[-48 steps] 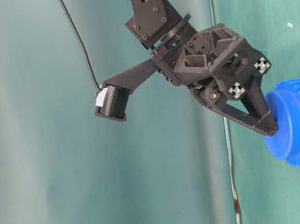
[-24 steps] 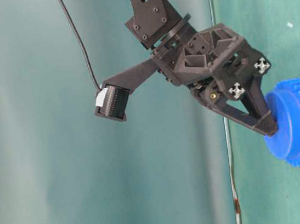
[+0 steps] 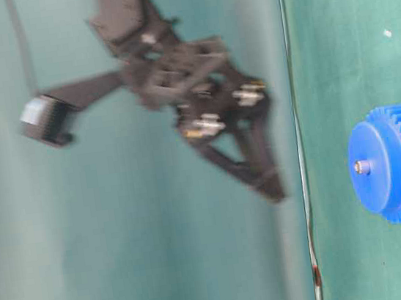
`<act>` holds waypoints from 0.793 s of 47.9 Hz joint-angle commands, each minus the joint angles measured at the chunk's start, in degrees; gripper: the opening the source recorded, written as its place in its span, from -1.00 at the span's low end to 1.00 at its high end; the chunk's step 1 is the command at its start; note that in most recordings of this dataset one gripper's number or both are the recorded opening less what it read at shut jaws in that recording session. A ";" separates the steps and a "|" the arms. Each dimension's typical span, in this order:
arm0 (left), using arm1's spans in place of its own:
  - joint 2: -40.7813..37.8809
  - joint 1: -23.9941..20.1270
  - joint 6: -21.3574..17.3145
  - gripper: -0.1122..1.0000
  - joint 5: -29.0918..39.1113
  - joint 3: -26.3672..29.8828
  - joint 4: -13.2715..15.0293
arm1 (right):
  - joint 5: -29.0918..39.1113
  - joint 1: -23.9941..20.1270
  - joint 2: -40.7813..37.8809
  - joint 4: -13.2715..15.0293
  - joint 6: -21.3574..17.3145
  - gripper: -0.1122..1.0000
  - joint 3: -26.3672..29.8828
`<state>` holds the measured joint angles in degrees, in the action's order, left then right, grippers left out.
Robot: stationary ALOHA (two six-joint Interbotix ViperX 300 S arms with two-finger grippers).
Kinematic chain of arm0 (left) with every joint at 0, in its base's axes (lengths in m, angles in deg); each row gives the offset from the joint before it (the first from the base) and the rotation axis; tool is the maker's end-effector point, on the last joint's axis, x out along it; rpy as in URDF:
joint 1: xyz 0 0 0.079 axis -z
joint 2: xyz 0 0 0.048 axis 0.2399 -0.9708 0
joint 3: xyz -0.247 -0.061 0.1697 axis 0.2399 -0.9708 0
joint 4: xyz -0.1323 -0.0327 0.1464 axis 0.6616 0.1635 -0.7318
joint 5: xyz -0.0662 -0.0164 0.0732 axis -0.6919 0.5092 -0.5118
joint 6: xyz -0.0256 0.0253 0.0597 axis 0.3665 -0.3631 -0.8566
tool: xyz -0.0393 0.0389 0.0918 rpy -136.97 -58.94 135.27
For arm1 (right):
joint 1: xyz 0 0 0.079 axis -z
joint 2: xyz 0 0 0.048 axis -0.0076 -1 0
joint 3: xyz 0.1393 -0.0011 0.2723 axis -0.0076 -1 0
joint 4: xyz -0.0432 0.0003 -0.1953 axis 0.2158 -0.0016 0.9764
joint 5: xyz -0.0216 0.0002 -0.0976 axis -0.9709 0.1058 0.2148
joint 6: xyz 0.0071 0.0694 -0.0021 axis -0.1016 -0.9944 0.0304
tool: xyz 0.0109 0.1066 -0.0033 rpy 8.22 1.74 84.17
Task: Insert the shaft into the center hole of the gear.
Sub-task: 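Open the right gripper and retract it right away from the gear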
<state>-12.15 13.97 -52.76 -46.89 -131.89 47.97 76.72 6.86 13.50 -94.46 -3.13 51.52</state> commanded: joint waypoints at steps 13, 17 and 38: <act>-0.44 0.09 0.00 -0.79 -0.26 1.41 -0.09 | 0.09 -0.09 14.33 0.53 0.62 0.86 -5.80; -0.35 0.09 0.00 -0.79 -0.26 1.41 -0.09 | -0.18 -0.09 17.23 0.53 0.62 0.86 -8.00; -0.18 0.09 0.00 -0.79 -0.26 1.41 -0.09 | -1.85 -0.09 34.10 0.53 0.62 0.86 -19.69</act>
<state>-12.15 13.97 -52.76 -46.89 -131.89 48.06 75.49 6.86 45.14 -94.02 -2.61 32.36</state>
